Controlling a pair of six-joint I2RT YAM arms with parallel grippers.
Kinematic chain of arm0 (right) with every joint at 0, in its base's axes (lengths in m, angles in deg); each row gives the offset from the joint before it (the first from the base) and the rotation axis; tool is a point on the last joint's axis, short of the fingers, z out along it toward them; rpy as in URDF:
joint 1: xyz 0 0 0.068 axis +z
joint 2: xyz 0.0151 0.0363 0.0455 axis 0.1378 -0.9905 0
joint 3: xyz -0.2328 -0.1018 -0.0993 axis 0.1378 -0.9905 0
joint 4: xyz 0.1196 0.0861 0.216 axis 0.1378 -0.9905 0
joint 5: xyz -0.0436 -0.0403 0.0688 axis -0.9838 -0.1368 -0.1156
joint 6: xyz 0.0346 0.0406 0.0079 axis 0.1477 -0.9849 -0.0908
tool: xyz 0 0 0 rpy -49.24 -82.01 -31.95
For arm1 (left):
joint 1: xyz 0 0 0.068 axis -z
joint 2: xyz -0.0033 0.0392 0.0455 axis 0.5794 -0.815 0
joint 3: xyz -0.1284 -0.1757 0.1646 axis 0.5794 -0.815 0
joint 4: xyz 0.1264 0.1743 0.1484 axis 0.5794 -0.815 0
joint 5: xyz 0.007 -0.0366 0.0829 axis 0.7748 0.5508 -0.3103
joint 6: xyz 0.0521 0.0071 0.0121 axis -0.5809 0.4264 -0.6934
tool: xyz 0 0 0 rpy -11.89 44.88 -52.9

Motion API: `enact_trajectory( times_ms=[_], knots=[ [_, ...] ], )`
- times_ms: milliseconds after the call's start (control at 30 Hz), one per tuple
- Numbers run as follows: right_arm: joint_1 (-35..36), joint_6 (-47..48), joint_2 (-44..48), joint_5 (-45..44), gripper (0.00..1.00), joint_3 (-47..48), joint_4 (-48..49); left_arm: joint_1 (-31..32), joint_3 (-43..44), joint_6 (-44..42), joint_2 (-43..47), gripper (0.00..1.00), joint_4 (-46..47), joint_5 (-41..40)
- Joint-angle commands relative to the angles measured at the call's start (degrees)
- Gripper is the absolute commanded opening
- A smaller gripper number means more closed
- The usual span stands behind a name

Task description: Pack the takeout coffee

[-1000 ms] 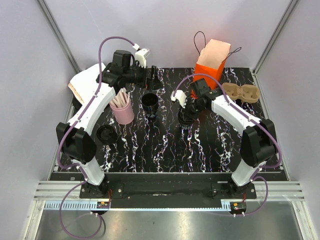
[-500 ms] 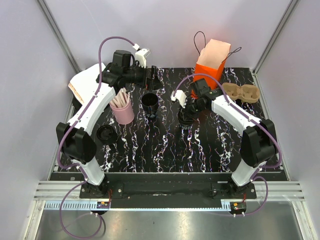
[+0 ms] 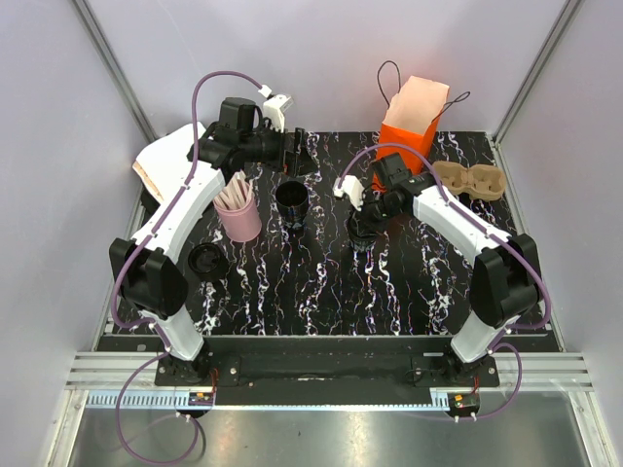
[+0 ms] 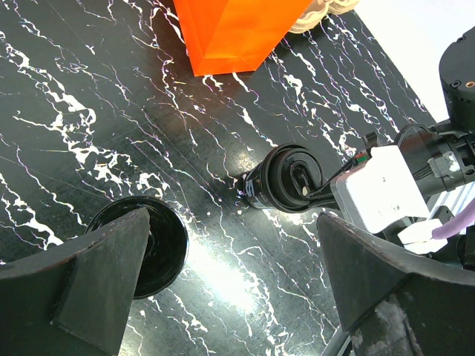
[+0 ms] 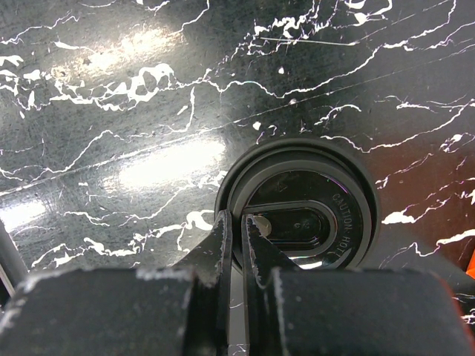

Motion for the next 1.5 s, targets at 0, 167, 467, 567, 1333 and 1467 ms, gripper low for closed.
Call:
enact_trajectory(
  times_ms=[0, 167, 467, 567, 1333, 1467],
  knots=[
    [0.48, 0.2, 2.34, 0.96, 0.0, -0.17, -0.5, -0.08, 0.3, 0.29, 1.49, 0.99, 3.49, 1.83],
    [0.39, 0.29, 2.25, 0.7, 0.0, -0.17, -0.68, -0.08, 0.3, 0.29, 1.49, 0.99, 3.4, 1.84],
    [0.39, 0.38, 1.1, 0.35, 0.0, -0.17, -0.5, -0.08, 0.21, 0.29, 1.66, 0.99, 3.4, 1.92],
    [0.39, 0.29, 1.1, 0.26, 0.03, 0.01, -0.59, -0.08, 0.3, 0.12, 1.49, 0.99, 3.4, 2.01],
    [0.48, -0.23, 1.37, 1.14, 0.23, 0.36, -0.24, -0.08, 0.82, 0.55, 1.05, 0.99, 3.4, 2.54],
    [0.56, -0.41, 1.72, 0.88, 0.26, 0.62, -0.15, -0.08, 0.74, 0.55, 0.96, 0.99, 3.4, 2.54]
  ],
)
